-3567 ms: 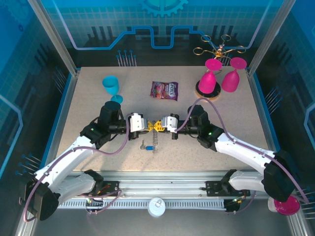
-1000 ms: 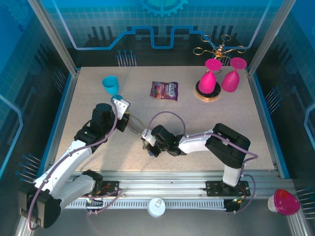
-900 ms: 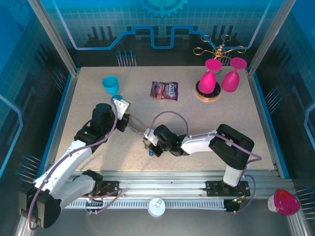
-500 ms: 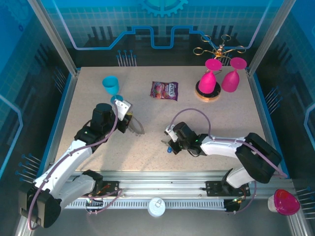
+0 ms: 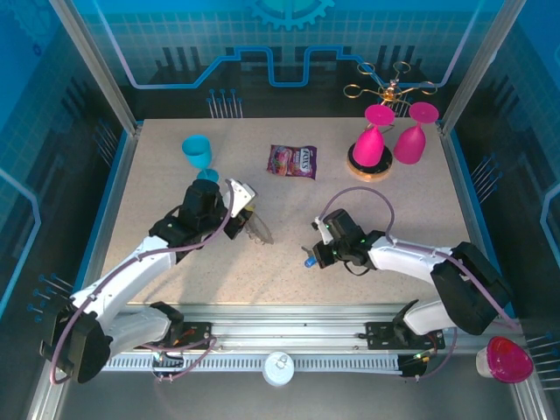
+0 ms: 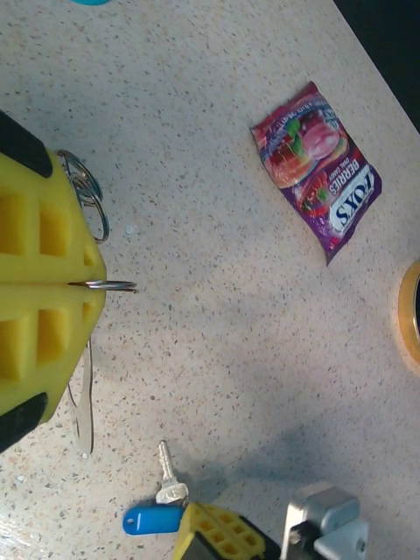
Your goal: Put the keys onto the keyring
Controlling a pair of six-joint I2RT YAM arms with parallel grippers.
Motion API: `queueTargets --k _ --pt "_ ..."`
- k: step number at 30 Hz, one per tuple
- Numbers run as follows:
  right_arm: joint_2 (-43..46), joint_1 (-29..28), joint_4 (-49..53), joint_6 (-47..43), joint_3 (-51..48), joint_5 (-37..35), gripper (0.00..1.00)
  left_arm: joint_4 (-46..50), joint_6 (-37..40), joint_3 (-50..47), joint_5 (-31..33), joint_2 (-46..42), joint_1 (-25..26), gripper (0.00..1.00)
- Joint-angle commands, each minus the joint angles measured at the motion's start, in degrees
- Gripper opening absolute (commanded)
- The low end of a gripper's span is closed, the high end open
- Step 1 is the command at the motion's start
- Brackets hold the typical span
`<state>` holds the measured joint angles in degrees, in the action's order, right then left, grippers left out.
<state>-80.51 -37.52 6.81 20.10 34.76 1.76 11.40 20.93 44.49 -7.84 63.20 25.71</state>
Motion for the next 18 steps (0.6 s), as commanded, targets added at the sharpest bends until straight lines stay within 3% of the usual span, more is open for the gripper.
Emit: queueTargets --k 1,18 --pt "-1.3 0.9 1.5 3.1 1.4 3.6 0.00 -2.0 2.1 1.8 -1.3 0.7 0.3 0.00" --pt "-5.5 1.7 3.5 3.0 3.7 5.4 0.07 -3.0 3.3 0.6 -2.1 0.3 0.3 0.00"
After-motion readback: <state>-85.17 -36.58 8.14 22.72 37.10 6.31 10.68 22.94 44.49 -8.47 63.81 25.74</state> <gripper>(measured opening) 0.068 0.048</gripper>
